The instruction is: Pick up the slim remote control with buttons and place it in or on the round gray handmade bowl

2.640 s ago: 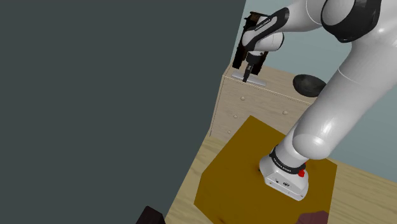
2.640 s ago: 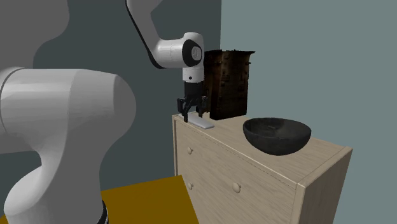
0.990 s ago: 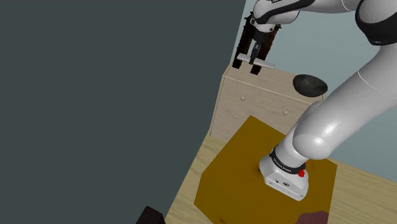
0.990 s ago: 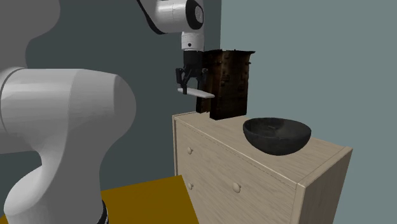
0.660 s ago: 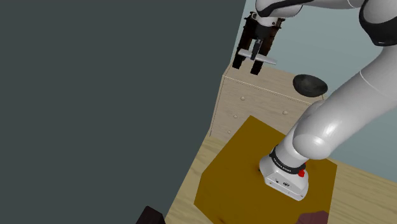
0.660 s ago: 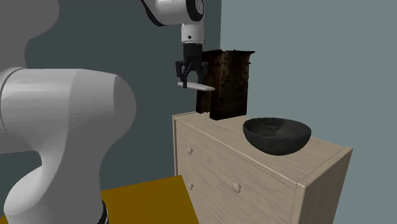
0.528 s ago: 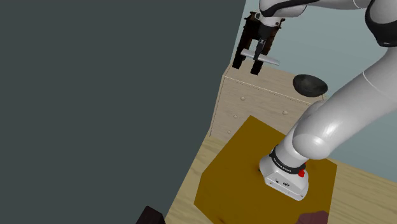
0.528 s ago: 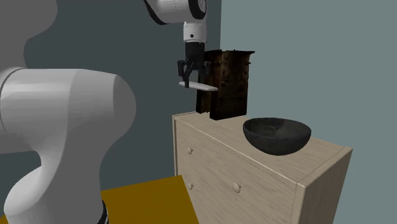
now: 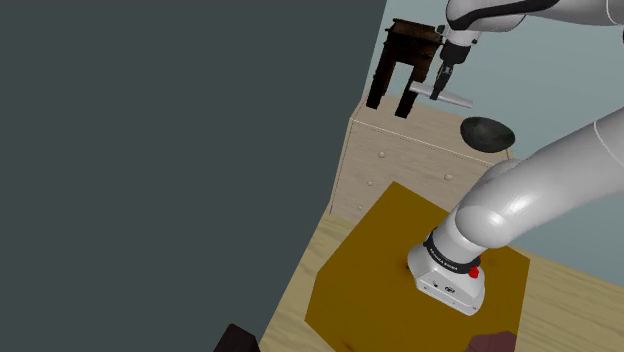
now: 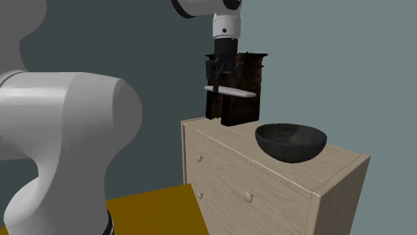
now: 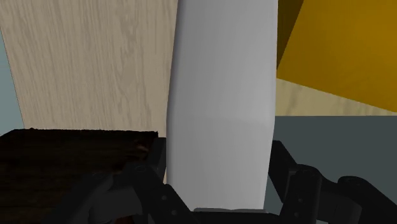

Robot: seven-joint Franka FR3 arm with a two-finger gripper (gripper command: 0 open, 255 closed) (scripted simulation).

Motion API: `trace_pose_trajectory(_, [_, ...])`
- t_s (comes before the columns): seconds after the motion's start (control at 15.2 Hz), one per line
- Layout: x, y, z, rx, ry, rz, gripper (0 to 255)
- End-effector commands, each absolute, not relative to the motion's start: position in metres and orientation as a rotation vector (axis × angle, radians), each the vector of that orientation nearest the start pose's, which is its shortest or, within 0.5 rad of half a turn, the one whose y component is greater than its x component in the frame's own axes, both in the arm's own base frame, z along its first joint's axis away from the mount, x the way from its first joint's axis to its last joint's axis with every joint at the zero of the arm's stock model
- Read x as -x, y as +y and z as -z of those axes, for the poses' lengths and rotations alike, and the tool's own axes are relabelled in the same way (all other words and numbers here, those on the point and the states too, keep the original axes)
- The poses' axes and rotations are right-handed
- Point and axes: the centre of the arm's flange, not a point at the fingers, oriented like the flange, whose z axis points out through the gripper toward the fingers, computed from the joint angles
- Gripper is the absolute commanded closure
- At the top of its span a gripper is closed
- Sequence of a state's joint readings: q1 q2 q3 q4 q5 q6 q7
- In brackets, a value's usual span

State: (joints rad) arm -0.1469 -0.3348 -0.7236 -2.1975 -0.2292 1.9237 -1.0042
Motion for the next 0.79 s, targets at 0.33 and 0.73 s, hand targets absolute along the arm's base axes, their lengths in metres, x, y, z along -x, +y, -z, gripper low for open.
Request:
trace_pose_trajectory(0.33, [-0.196,-0.426,-0.481,3.107,-0.383,-0.003,255])
trace_pose_trajectory(0.73, [-0.123,-0.459,-0.482,3.107,-0.383,-0.003,255])
